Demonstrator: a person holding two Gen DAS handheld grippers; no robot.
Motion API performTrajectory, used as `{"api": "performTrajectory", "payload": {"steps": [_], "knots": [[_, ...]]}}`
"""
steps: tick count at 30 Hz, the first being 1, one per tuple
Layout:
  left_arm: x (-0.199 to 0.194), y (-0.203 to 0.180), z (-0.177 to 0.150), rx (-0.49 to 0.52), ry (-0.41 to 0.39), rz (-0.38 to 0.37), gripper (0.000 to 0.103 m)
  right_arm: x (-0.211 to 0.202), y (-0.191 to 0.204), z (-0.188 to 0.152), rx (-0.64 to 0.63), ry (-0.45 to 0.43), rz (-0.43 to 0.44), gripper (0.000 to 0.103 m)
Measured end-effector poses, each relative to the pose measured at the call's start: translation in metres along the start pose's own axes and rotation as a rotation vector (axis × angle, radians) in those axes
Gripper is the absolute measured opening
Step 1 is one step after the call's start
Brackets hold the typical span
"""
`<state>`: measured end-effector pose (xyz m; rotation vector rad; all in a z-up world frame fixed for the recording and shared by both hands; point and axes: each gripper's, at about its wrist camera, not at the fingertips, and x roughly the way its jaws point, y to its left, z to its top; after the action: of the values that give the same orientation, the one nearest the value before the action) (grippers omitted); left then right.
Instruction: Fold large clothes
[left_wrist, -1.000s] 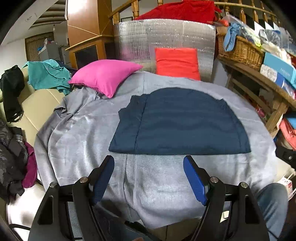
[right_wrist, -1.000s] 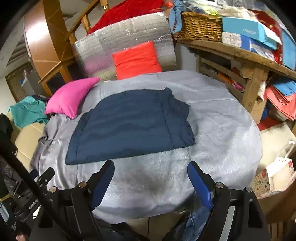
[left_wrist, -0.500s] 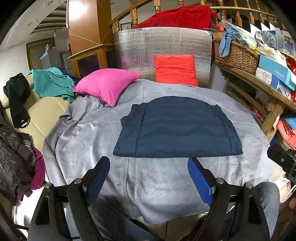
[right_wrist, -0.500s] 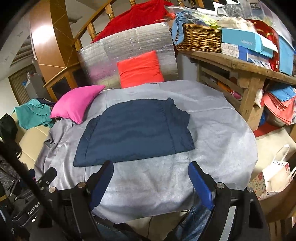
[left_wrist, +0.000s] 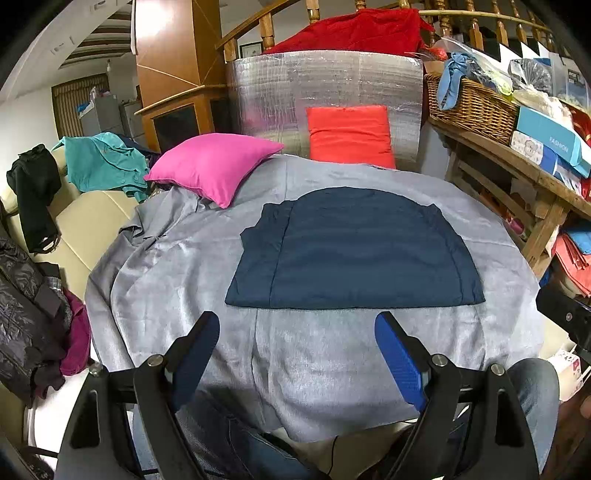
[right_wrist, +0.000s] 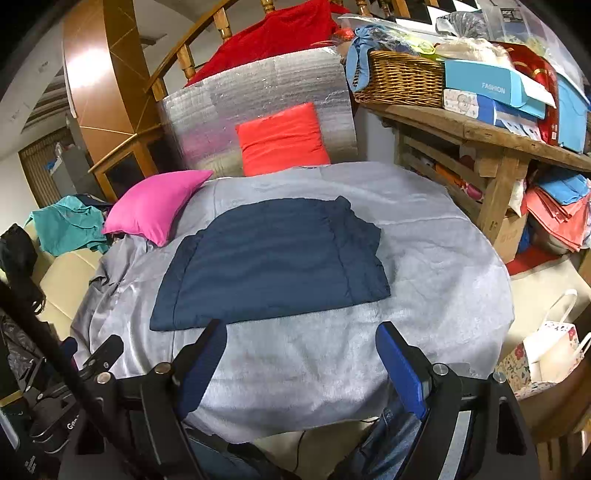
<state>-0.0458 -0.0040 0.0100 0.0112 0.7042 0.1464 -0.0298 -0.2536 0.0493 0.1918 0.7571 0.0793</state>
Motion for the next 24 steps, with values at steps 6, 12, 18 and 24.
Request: {"api": "performTrajectory", "payload": {"steps": [6, 12, 18, 24], "knots": [[0.0039, 0.0007, -0.0024, -0.007, 0.019, -0.003, 0.086, 0.0016, 0.0009, -0.0008, -0.001, 0.008, -0.005, 0.085], [0.0051, 0.0035, -0.0038, -0.015, 0.026, -0.007, 0.086, 0.0014, 0.0028, -0.0024, -0.009, 0.008, -0.008, 0.085], [0.0056, 0.0034, -0.0041, -0.014, 0.03, -0.012, 0.086, 0.0016, 0.0045, -0.0036, -0.012, 0.012, -0.006, 0.085], [0.0064, 0.0051, -0.0046, -0.015, 0.033, -0.026, 0.086, 0.0028, 0.0058, -0.0043, -0.016, 0.014, -0.005, 0.085]]}}
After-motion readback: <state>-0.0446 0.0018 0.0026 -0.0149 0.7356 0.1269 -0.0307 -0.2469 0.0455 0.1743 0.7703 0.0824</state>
